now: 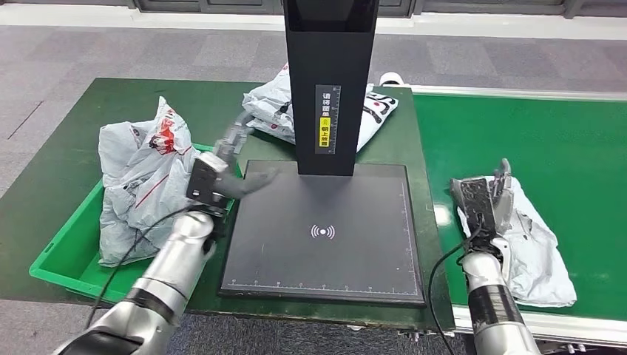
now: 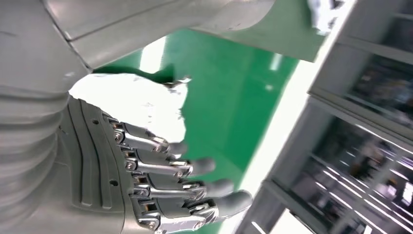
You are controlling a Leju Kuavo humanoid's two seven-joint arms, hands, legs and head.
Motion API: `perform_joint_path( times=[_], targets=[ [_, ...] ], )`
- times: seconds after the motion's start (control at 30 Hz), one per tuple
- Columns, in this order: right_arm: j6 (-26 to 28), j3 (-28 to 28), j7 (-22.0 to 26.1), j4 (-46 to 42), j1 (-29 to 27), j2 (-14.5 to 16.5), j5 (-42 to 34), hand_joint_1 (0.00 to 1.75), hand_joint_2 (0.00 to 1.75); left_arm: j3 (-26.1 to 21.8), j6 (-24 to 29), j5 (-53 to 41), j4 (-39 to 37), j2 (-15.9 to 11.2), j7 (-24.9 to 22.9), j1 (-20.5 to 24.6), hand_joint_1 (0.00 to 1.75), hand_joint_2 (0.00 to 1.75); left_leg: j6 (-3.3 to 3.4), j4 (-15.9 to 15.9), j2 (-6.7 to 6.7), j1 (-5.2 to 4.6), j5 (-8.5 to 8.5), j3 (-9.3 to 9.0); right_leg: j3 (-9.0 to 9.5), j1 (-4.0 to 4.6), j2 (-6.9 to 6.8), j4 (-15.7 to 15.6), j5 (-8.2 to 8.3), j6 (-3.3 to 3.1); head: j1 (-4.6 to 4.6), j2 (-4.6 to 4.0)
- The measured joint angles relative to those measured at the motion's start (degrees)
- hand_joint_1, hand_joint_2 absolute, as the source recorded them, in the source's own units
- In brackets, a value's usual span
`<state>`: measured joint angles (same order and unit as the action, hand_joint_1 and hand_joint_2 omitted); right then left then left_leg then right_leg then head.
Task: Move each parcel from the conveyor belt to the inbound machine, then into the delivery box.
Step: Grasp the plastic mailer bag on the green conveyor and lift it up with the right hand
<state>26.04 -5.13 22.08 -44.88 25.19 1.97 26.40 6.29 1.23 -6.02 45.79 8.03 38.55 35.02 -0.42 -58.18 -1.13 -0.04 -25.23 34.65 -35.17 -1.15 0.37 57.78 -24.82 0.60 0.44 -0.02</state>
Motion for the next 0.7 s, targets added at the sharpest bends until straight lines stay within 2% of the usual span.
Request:
perform_joint_path(
  times=[0.1,0.23,0.33,0.5,0.57,0.7],
  targets=[
    [0.72,0.06,-0.73,5.27,1.51,-0.67,0.62,0.00,1.75,3.14,0.47,2.44,-2.79,3.89,-0.70,0.46,0.00,1.75,0.08,-0.02,0.09,-0.01,-0.06,0.01,-0.06,-0.01,0.09,-0.01,0.02,0.04,-0.03,0.01],
    [2.55,0.07,-3.19,9.89,2.58,-1.63,2.65,0.00,1.75,5.60,0.51,3.96,-5.18,5.78,-1.78,1.21,0.00,1.75,0.07,0.00,0.08,0.01,-0.05,0.03,-0.12,0.10,0.08,-0.01,0.01,0.03,-0.05,0.02],
    [4.06,0.36,-8.84,12.91,3.59,-2.44,6.70,0.00,1.75,6.97,0.57,4.65,-7.47,6.55,-3.80,2.24,0.00,1.75,0.04,0.01,0.10,0.04,-0.04,0.03,-0.12,0.14,0.09,-0.01,0.00,0.01,-0.05,0.00],
    [2.19,2.87,-24.48,17.68,4.19,-5.16,17.49,0.00,1.75,9.04,-0.26,4.81,-12.04,6.98,-7.58,3.75,0.00,1.75,0.03,0.01,0.10,0.11,-0.03,0.05,-0.11,0.12,0.08,-0.01,0.00,0.01,-0.04,0.00],
    [1.63,3.78,-27.02,19.01,4.12,-5.98,19.35,0.00,1.75,9.60,-0.53,4.77,-13.36,7.08,-8.06,4.07,0.00,1.75,0.04,0.01,0.11,0.11,-0.03,0.06,-0.12,0.11,0.09,-0.01,0.00,0.01,-0.04,0.01],
    [1.54,4.74,-27.82,20.50,4.11,-6.90,20.04,0.00,1.75,10.16,-0.70,4.74,-14.82,7.22,-8.29,4.48,0.00,1.75,0.05,0.00,0.12,0.10,-0.04,0.07,-0.12,0.11,0.10,-0.01,0.00,0.02,-0.04,0.01]
  ],
)
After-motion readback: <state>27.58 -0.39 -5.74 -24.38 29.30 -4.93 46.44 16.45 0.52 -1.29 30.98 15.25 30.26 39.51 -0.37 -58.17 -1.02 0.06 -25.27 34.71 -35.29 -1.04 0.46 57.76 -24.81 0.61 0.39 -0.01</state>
